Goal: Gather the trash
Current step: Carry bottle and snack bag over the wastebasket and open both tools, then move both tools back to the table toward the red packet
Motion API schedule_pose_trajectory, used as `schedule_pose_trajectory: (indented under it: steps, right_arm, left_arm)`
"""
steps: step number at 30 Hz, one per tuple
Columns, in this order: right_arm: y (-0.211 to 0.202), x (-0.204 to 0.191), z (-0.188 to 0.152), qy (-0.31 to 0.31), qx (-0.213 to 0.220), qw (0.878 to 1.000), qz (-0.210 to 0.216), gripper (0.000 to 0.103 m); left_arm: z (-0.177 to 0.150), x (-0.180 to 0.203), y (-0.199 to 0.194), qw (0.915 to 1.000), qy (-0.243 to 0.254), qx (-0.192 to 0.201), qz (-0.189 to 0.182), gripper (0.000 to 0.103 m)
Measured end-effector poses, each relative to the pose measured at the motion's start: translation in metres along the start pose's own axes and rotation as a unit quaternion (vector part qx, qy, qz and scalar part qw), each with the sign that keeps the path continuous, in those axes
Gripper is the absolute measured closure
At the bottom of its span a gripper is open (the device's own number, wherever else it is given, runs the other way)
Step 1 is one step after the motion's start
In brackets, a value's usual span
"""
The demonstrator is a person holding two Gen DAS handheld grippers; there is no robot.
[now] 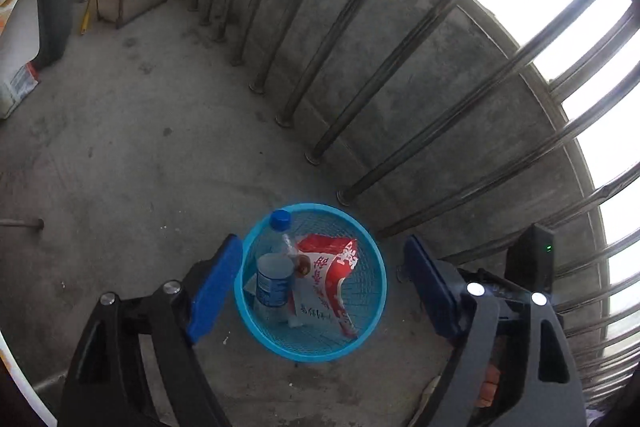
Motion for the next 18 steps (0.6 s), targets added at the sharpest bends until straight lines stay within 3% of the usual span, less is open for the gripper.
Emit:
schedule_pose_trajectory:
  steps: [5, 10, 15, 18]
  right_arm:
    - [-0.004, 0.016, -0.004, 0.014, 0.000, 1.000, -0.006, 0.053]
    - [-0.017, 0.003, 0.000, 0.003, 0.018, 1.000, 0.007, 0.053]
    - [-0.029, -0.040, -0.003, -0.045, 0.036, 0.998, 0.033, 0.044]
    - [-0.035, -0.074, -0.008, -0.084, 0.039, 0.994, 0.053, 0.041]
  left_arm:
    - [0.005, -0.008, -0.026, 0.9996, 0.009, 0.023, 0.013, 0.022]
    - [0.001, -0.007, -0.055, 0.9986, 0.016, 0.049, 0.008, 0.022]
    - [-0.006, -0.011, -0.126, 0.9939, 0.012, 0.109, 0.013, 0.022]
    - [-0.014, -0.017, -0.174, 0.9878, 0.021, 0.150, 0.036, 0.022]
Point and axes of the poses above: each gripper's, at about its wrist camera, not at the fingertips, and y roughly the way its jaws point, x to its right, z to its top, the point moved 3 cm from there along y, roughly the way its jaws point, and after that the axes turned 4 degrees about -z, right-handed, at the moved point
